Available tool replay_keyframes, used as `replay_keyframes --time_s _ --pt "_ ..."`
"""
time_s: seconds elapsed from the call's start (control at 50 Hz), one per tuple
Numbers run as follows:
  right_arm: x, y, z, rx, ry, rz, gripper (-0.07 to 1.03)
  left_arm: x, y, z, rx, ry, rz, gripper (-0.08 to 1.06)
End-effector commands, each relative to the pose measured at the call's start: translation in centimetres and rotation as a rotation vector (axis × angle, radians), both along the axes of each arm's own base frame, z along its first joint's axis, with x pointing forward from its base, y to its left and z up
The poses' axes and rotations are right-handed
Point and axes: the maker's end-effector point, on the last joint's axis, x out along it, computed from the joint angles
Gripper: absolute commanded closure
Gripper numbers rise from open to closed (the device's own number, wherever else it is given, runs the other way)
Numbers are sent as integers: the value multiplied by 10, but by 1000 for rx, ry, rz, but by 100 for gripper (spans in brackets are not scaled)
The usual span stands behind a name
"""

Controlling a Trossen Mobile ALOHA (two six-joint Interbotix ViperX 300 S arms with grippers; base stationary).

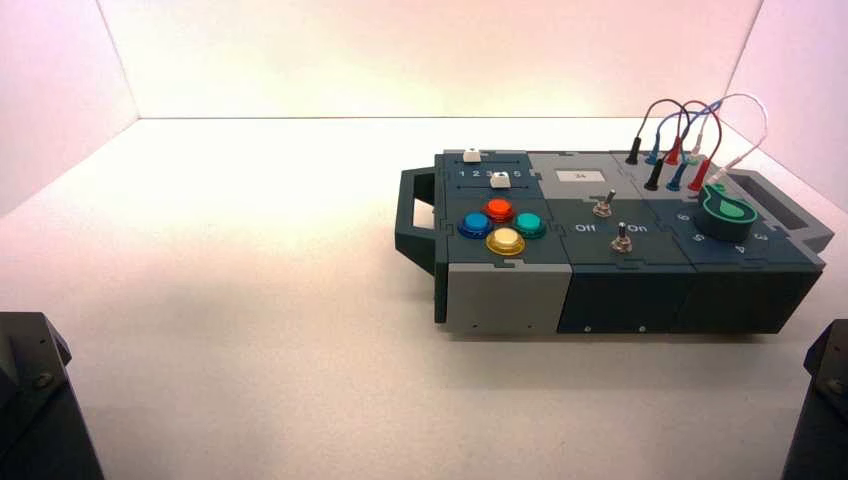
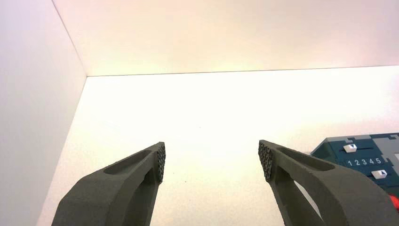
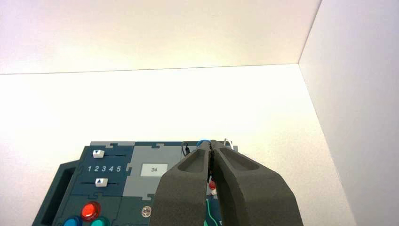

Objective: Close left gripper.

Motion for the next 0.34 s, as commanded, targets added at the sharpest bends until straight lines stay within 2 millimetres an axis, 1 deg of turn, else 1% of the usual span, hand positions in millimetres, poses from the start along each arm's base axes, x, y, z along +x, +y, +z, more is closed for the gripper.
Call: replay_keyframes --time_s 0.02,0.04,0.08,0.12,0.34 --pt "3 3 8 5 -20 12 98 2 -1 8 -3 -9 -3 74" --pt "3 3 8 5 -20 12 98 1 -1 7 -2 -6 -3 89" --pt "3 3 8 5 -20 13 98 1 -1 7 -2 -5 -4 103" --pt "3 3 8 5 -20 12 98 1 -1 7 -2 -5 -4 100" --pt "3 3 8 6 -23 13 98 0 -1 6 -2 -5 -4 101"
